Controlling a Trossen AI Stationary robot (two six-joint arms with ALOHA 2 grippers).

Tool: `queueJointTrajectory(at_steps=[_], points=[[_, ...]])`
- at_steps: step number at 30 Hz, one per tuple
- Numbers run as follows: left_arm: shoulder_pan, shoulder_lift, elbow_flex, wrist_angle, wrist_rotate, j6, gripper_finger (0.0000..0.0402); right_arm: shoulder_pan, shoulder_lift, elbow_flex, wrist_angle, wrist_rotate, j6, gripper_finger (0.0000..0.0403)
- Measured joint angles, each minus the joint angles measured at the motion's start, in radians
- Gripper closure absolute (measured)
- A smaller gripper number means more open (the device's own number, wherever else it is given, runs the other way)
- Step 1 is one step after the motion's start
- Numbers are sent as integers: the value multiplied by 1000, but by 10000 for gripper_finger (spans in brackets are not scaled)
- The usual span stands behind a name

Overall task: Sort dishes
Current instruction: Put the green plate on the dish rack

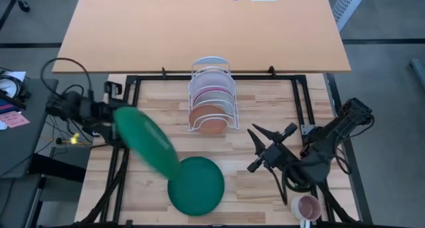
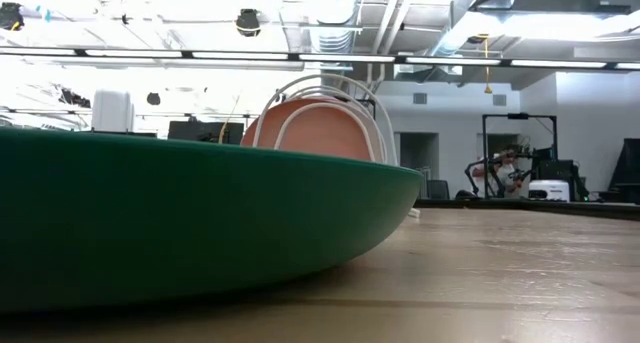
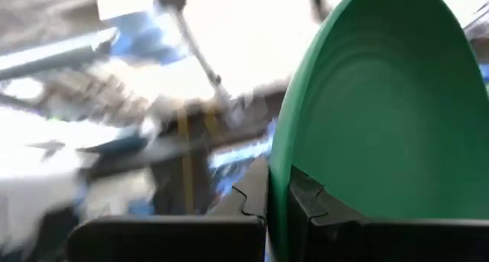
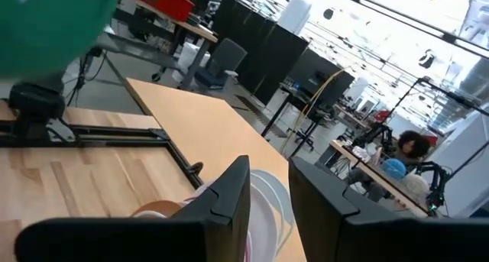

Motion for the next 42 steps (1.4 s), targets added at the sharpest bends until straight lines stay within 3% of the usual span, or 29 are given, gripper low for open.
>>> queueJointTrajectory(at_steps=[3, 6, 12, 17, 20, 25, 29, 33, 38, 40, 42], points=[[15, 2, 24, -82, 322, 26, 401, 1, 0, 0, -1, 0, -3, 305], [23, 36, 35, -88, 516, 80, 401, 3, 0, 0, -2, -1, -4, 305], [68, 130, 76, -55, 537, 349, 401, 2, 0, -1, -3, -3, -5, 305], [216, 265, 152, 29, 510, 506, 401, 2, 0, -1, -3, -3, -5, 305], [343, 344, 241, 24, 673, 501, 401, 3, 0, -1, -3, -3, -5, 305], [551, 502, 406, 1, 1218, 358, 401, 3, 0, -1, -6, -3, -8, 305], [659, 654, 545, 5, 1472, 243, 401, 10, 0, -1, -6, -3, -18, 305], [739, 781, 655, 7, 1602, 211, 401, 16, 1, -1, -6, -3, -24, 305], [837, 892, 739, 4, 1668, 388, 401, 24, 1, -1, -6, -3, -24, 305], [864, 923, 776, 2, 1743, 374, 401, 27, 1, -1, -6, -3, -29, 305], [874, 940, 804, 0, 1747, 325, 401, 28, 1, -1, -6, -3, -32, 305]])
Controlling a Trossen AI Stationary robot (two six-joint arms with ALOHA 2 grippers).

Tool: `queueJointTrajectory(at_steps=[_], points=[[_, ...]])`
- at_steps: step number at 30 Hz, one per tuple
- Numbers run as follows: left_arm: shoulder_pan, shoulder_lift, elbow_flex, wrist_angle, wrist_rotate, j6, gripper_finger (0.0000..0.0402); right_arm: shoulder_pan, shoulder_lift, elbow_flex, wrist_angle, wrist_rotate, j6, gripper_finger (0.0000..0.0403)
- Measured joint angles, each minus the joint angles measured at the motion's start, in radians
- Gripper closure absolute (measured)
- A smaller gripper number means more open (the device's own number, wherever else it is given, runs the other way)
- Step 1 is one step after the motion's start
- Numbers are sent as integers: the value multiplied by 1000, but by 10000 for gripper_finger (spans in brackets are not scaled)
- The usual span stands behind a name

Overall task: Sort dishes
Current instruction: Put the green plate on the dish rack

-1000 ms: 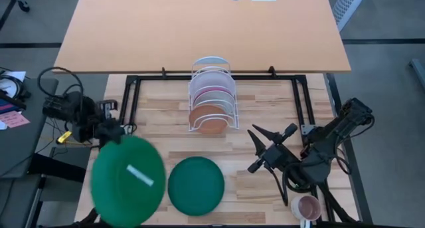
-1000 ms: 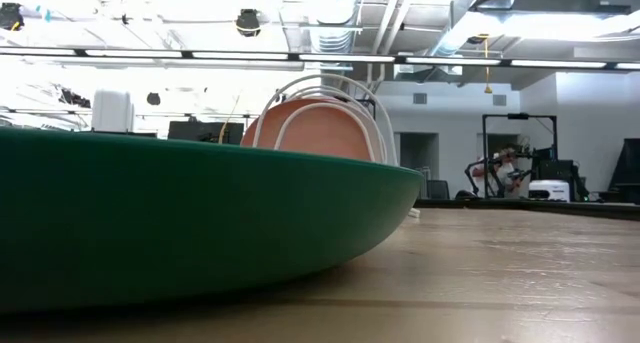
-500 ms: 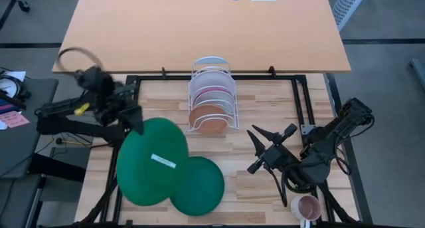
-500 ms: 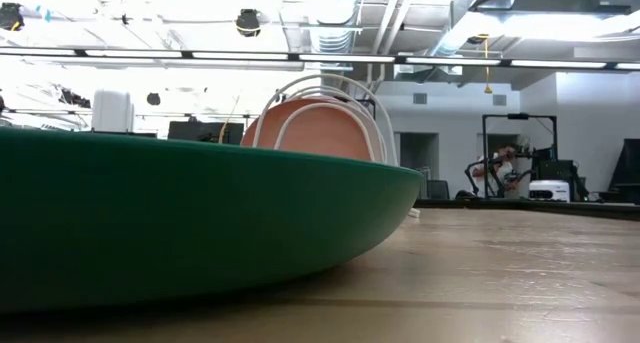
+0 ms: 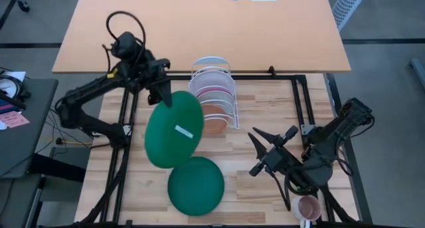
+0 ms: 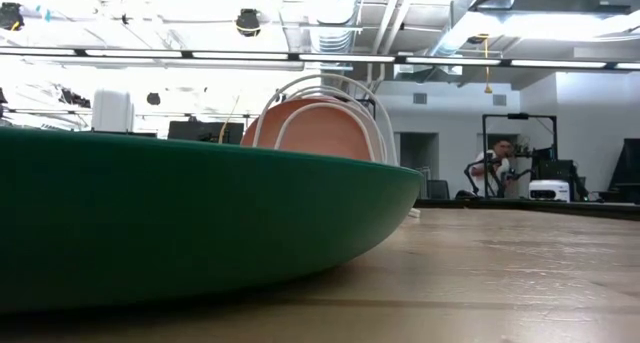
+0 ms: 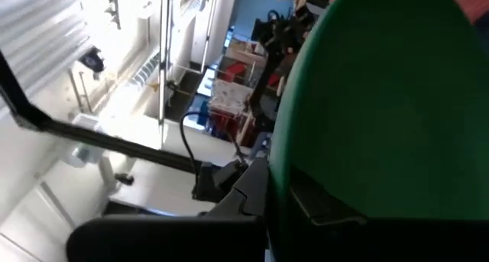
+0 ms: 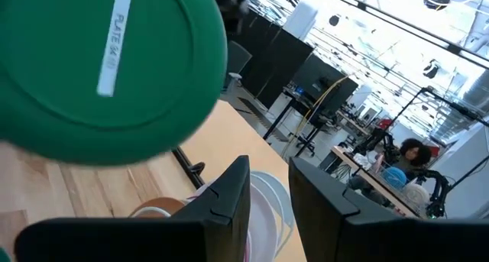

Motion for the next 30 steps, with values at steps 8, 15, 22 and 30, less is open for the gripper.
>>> queueJointTrajectory(at_steps=[8, 15, 22, 30], points=[[-33, 20, -2, -7, 7, 13, 401, 0, 0, 0, 0, 0, -2, 305], [-20, 15, -2, -28, 10, -12, 401, 0, 0, 0, 0, 0, 1, 305], [-20, 0, -3, -30, 10, -78, 401, 0, 0, 0, 0, 0, 0, 305], [-46, -84, -3, -170, -426, -242, 401, 0, 0, 0, 0, 0, 0, 305]])
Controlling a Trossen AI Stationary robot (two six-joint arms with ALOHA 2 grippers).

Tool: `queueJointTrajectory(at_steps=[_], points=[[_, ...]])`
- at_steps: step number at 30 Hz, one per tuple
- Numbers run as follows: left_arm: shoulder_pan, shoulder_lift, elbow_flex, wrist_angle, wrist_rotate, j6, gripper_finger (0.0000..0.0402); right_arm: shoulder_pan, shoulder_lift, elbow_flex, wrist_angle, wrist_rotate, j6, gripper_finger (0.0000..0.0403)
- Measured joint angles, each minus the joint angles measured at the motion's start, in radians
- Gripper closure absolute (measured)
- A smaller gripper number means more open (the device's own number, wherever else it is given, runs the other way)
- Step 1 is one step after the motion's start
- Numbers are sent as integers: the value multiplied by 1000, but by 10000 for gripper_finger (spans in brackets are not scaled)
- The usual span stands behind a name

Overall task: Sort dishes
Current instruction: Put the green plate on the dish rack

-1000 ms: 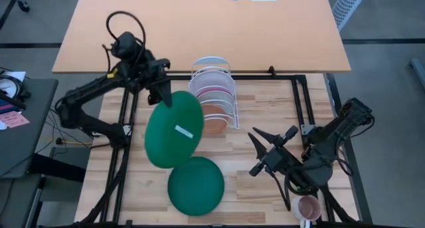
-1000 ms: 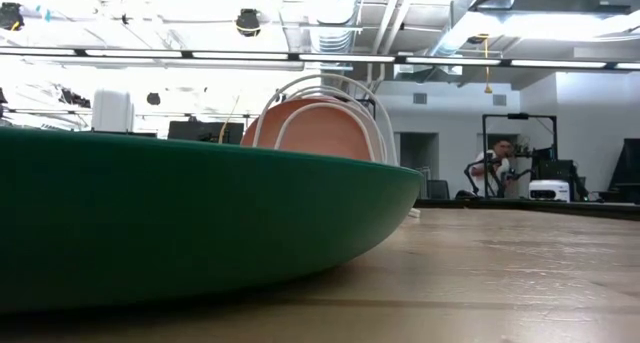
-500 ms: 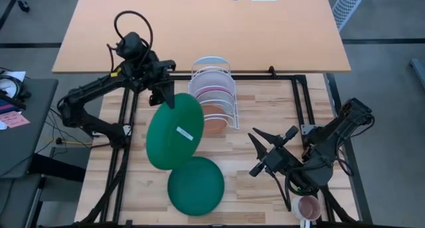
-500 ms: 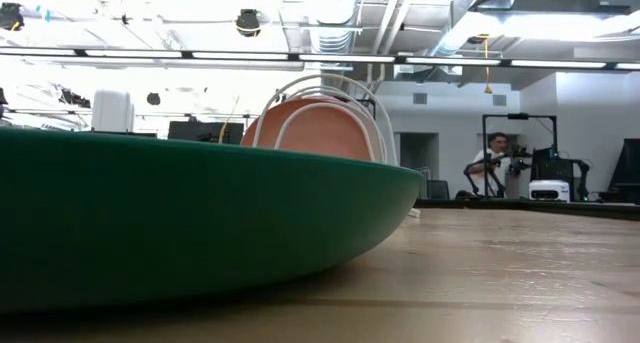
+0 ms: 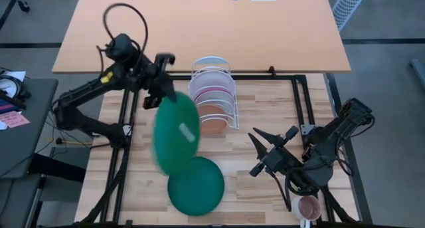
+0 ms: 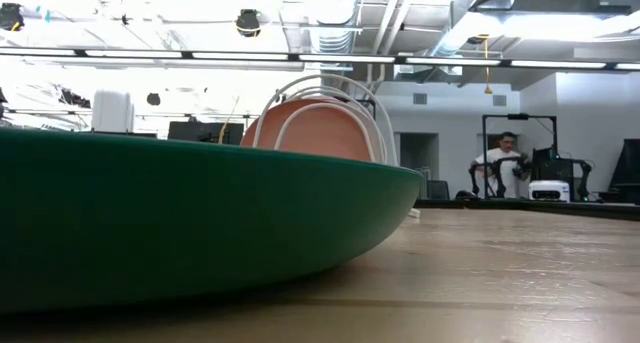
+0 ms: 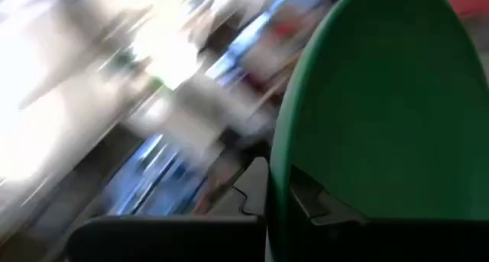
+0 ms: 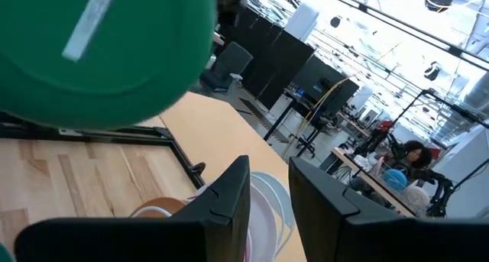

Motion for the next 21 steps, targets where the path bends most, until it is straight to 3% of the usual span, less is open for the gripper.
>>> queueJointTrajectory(at_steps=[6, 8, 17, 21], points=[[-25, -90, 0, -120, -667, -305, 401, -8, 0, 0, 0, 0, 1, 305], [-25, -121, 0, -179, -865, -332, 401, -11, 0, 0, 0, 0, 3, 305], [-25, -160, 0, -486, -1505, -180, 401, -50, 0, 0, 0, 0, 42, 305], [-23, -142, 0, -530, -1631, -149, 401, -68, 0, 0, -1, 0, 78, 305]])
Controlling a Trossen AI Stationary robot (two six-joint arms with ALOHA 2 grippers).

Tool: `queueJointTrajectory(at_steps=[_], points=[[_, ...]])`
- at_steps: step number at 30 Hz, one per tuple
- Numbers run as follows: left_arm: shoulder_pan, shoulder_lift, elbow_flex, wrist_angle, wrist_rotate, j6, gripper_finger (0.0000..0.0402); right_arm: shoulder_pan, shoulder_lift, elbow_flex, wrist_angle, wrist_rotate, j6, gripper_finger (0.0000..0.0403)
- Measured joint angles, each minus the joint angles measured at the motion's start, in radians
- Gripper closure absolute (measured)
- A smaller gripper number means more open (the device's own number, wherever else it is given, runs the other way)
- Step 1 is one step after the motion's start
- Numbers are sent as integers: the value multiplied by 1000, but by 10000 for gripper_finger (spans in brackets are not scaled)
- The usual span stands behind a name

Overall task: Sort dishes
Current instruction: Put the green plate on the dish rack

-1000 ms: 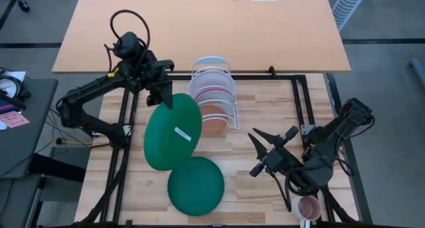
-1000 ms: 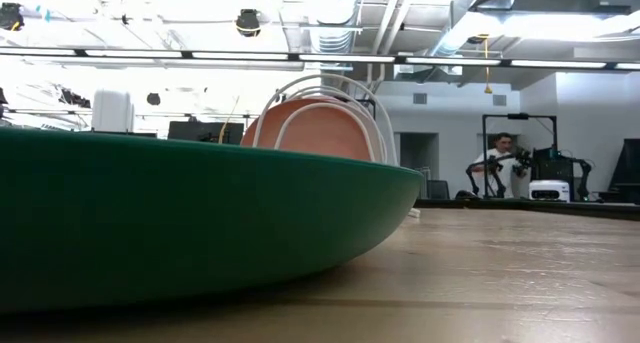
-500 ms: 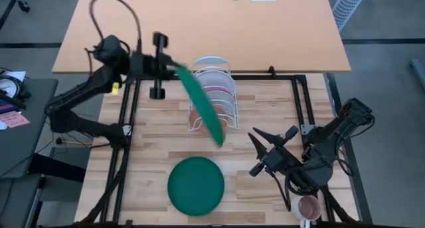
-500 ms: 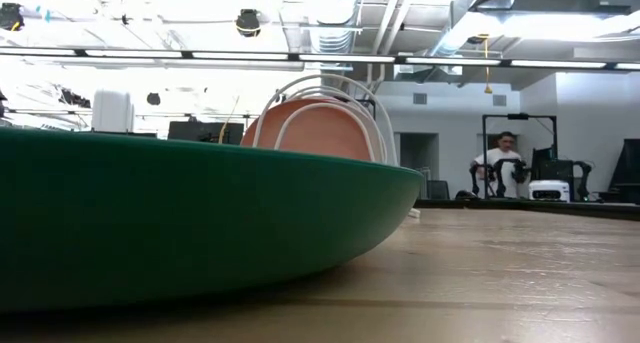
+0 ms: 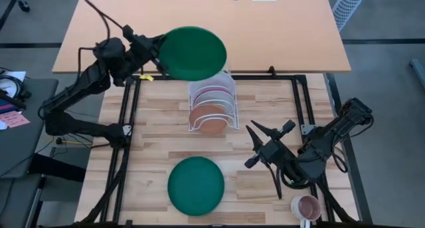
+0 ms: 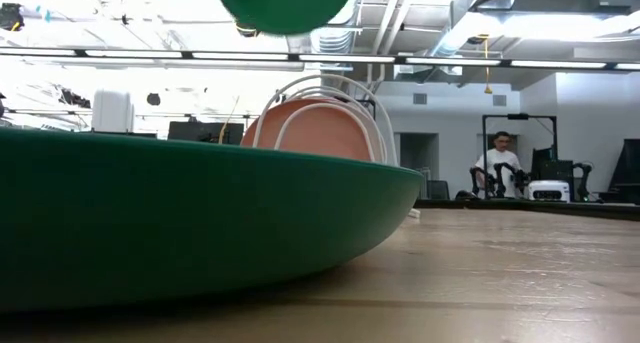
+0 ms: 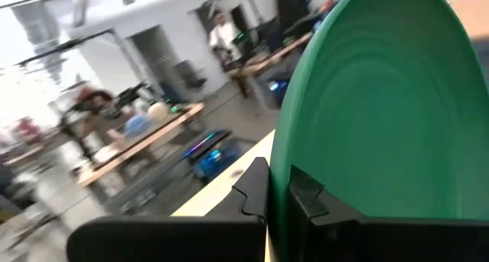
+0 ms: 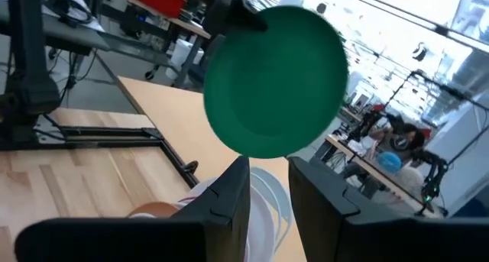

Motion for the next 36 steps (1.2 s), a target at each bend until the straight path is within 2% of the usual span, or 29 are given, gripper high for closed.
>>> queueJointTrajectory(at_steps=[14, 18, 21, 25, 28, 31, 36], points=[[0, 58, -3, 17, -8, -2, 401, 3, 0, 0, -6, 0, 3, 305], [19, 58, 21, 10, -5, -41, 401, 3, 0, 0, -7, 0, 4, 305], [59, 63, 82, -41, 28, -132, 401, 3, 0, 0, -7, 0, 3, 305], [163, 101, 211, -125, 219, -229, 401, 3, 0, 0, -7, 0, 3, 305], [247, 179, 349, -232, 413, -296, 401, 3, 0, 0, -7, 0, 3, 305], [332, 274, 480, -354, 668, -350, 401, 3, 0, 0, -7, 0, 3, 305], [427, 430, 593, -380, 1187, -471, 401, 3, 0, 0, -7, 0, 3, 305]])
